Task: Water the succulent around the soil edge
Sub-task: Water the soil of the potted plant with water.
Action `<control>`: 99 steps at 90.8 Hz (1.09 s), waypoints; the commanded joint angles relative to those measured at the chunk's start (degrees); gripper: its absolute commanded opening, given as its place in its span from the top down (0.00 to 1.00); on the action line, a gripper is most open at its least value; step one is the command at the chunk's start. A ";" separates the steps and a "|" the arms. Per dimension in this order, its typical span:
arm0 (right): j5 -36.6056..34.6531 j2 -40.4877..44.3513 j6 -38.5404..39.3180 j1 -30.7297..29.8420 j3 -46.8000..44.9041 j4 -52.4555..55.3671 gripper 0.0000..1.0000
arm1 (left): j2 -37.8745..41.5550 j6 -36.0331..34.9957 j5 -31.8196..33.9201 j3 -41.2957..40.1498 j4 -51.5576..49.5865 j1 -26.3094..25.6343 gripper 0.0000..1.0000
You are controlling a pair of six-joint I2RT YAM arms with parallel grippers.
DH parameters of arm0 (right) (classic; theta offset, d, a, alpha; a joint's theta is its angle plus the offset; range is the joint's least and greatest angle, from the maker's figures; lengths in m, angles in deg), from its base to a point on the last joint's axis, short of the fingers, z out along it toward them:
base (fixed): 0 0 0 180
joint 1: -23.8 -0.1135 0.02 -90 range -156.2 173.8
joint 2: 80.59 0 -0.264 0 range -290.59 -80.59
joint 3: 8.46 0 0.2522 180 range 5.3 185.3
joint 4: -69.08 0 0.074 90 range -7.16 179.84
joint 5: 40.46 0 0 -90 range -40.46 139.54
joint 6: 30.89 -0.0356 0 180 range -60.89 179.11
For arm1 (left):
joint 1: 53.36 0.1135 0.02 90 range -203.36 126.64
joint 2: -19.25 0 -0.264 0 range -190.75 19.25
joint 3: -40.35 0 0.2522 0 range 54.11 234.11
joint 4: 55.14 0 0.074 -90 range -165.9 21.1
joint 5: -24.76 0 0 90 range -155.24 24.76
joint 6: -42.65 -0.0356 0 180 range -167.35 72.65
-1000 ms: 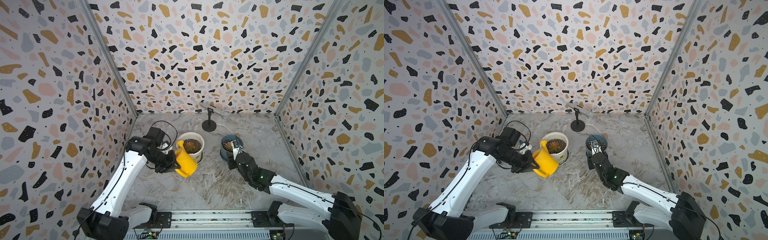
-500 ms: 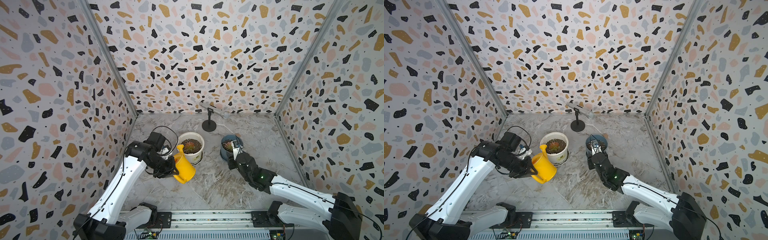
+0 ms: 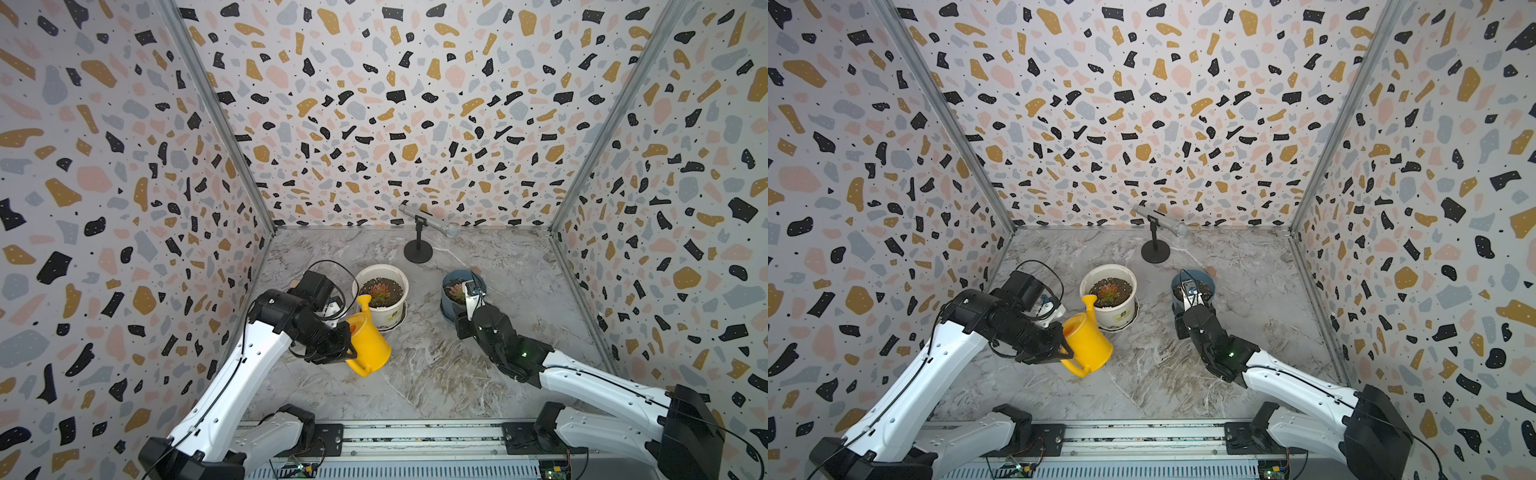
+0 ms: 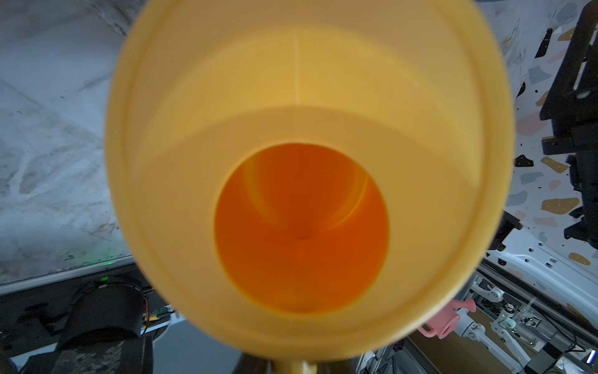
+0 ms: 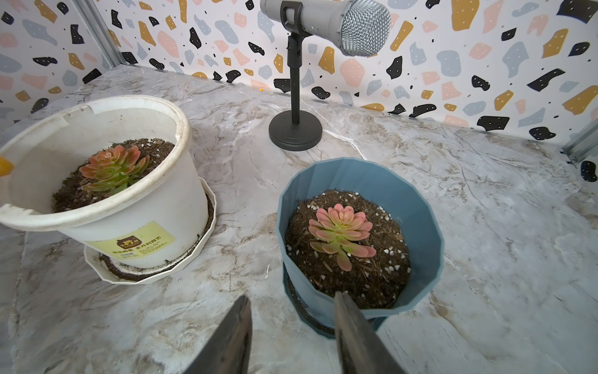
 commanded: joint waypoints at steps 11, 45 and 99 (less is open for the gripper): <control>-0.29 1.54 0.62 0.07 0.28 0.57 0.54 | 1.14 0.13 2.68 0.14 -4.87 -1.16 1.00; -0.29 1.42 0.71 0.10 0.28 0.53 0.54 | 0.61 0.44 1.65 1.11 -4.09 -3.71 1.00; -0.39 1.34 0.97 0.06 0.20 0.42 0.54 | -5.52 2.77 2.13 4.29 -2.13 -11.66 1.00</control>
